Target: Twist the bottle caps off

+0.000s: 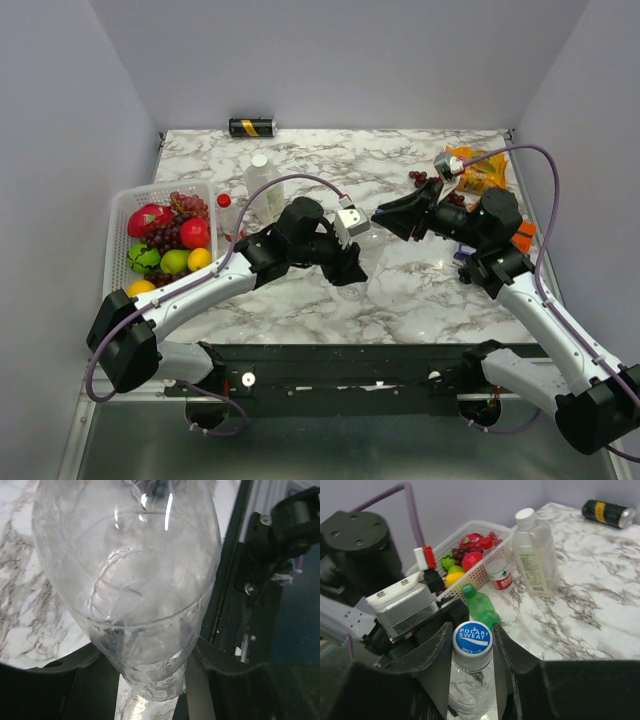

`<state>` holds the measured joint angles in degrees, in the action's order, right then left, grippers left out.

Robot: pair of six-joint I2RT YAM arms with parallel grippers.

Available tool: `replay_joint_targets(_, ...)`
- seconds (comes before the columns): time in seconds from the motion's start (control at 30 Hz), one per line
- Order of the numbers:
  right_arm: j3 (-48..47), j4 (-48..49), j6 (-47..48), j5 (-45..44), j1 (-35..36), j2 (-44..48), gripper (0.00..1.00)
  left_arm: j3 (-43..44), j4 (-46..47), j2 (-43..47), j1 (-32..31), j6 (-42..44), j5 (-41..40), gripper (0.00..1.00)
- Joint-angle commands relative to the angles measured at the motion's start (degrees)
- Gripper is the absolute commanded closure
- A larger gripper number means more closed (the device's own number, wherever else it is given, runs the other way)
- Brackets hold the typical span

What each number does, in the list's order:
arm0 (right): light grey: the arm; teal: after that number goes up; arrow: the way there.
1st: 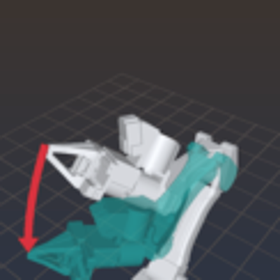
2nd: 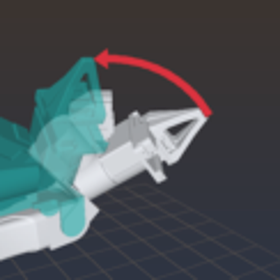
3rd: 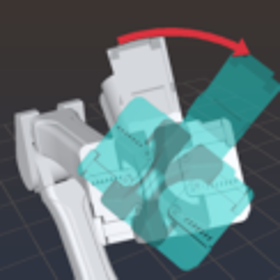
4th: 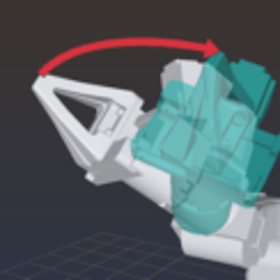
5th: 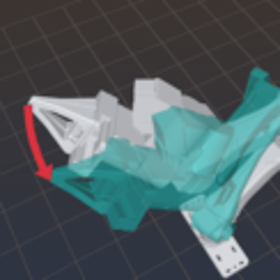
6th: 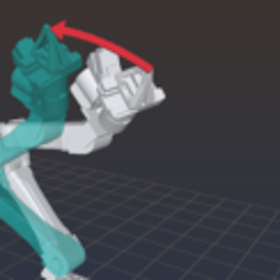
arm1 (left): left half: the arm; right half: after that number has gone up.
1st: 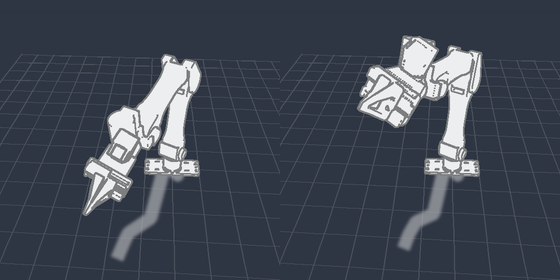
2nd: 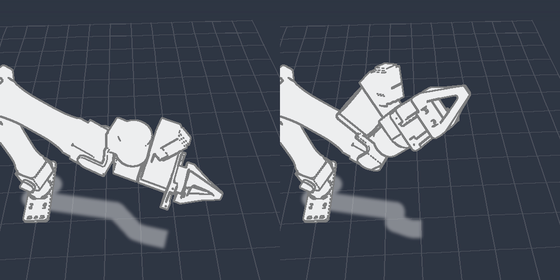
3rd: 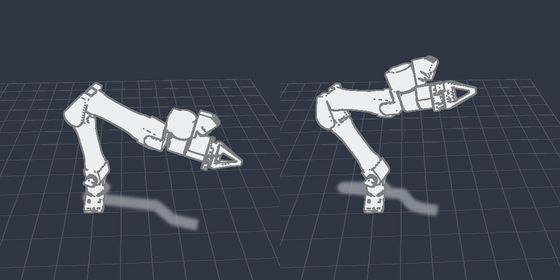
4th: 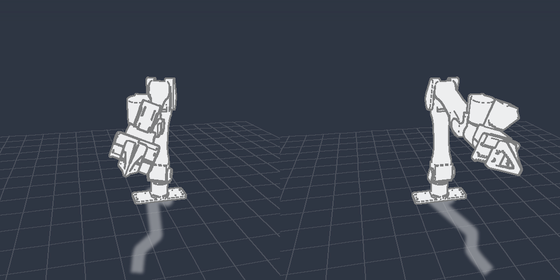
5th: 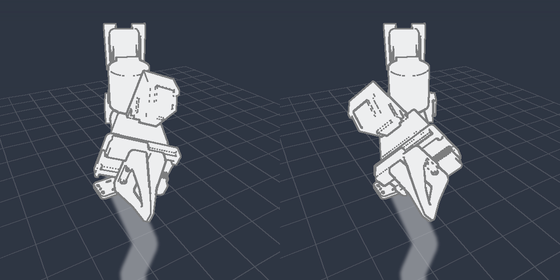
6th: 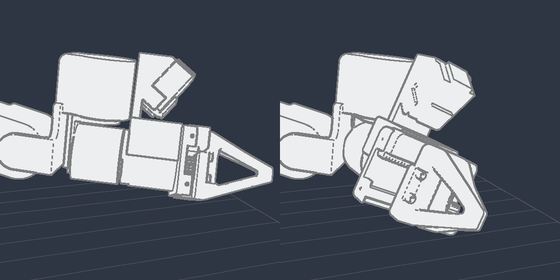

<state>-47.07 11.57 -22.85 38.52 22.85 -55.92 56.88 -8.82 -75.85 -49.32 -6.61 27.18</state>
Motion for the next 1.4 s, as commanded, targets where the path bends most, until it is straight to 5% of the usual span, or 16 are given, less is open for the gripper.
replay_joint_targets(0.0,1.89,4.07,5.09,22.19,1.23,0.19,0.9,4.37,5.38,2.46,0.89,3.45,23.24,0.84)
replay_joint_targets(0.17,2.59,10.3,3.44,33.69,1.14,0.73,0.9,4.2,12.06,3.87,3.35,-3.4,42.57,0.84)
replay_joint_targets(0.27,2.68,16.19,-1.05,39.15,1.14,-0.06,0.9,3.67,14.97,4.57,3.53,-5.6,46.72,0.84)
replay_joint_targets(0.57,1.63,14.18,0.0,37.69,1.05,1.51,0.78,3.67,13.66,4.31,3.53,-4.82,44.9,0.85)
replay_joint_targets(0.73,0.67,10.85,0.26,31.54,1.05,3.71,0.41,6.04,2.59,4.4,3.44,3.96,32.54,0.85)
replay_joint_targets(0.87,-1.0,4.97,2.45,23.65,0.97,6.43,0.22,6.57,-0.4,4.75,3.35,5.9,24.97,0.85)
replay_joint_targets(1.17,-1.71,-6.82,5.45,-0.09,0.97,15.14,0.17,5.26,-1.2,5.89,2.13,6.26,3.43,0.85)
replay_joint_targets(1.37,-2.15,-7.44,2.02,-8.72,1.75,13.74,0.27,4.46,-1.2,4.75,0.45,4.86,-7.31,0.86)
